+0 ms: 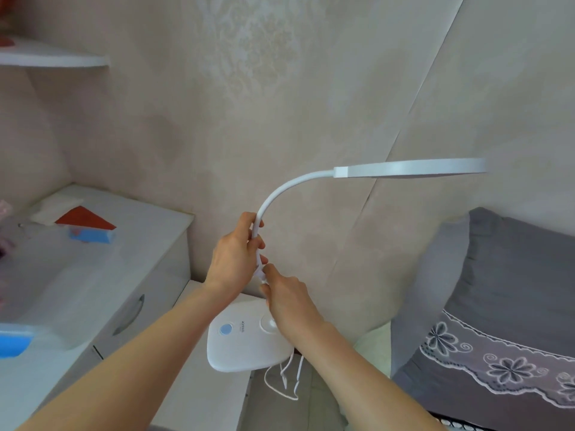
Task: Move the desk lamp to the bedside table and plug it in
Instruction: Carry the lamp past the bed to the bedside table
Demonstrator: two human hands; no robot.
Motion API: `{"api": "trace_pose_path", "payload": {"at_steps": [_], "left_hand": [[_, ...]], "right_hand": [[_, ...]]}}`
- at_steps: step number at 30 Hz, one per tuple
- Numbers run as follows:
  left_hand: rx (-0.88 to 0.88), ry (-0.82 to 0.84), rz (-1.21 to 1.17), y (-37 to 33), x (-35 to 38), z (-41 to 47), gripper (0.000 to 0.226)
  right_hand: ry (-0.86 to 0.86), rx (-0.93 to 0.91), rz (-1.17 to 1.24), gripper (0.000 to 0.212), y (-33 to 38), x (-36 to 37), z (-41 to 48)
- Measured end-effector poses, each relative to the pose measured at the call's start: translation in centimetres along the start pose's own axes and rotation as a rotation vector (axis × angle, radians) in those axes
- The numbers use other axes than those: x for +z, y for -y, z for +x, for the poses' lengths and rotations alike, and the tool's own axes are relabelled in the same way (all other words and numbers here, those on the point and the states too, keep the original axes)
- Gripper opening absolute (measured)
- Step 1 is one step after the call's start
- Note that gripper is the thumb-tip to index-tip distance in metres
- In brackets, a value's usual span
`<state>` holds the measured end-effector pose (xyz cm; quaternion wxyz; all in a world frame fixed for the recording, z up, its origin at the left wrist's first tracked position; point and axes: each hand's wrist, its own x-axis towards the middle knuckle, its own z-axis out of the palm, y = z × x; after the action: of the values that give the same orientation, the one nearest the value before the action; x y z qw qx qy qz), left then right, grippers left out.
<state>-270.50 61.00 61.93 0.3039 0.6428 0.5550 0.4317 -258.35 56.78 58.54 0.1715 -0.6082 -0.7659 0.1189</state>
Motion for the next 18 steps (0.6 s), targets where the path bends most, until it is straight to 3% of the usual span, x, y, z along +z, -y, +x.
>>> {"api": "trace_pose_path", "payload": {"at_steps": [6, 15, 18], "left_hand": [[-0.055, -0.059, -0.020, 8.0, 5.6, 0.4, 0.023], [0.007, -0.159, -0.010, 22.1, 13.0, -0.4, 0.024], [0.050, -0.184, 0.027, 26.1, 14.5, -0.6, 0.024]], "right_hand": [[0.012, -0.058, 0.029, 0.003, -6.4, 8.5, 2.3], [0.022, -0.095, 0.104, 0.020, -13.1, 22.7, 3.8], [0.017, -0.119, 0.173, 0.016, -14.5, 26.5, 4.3]]}}
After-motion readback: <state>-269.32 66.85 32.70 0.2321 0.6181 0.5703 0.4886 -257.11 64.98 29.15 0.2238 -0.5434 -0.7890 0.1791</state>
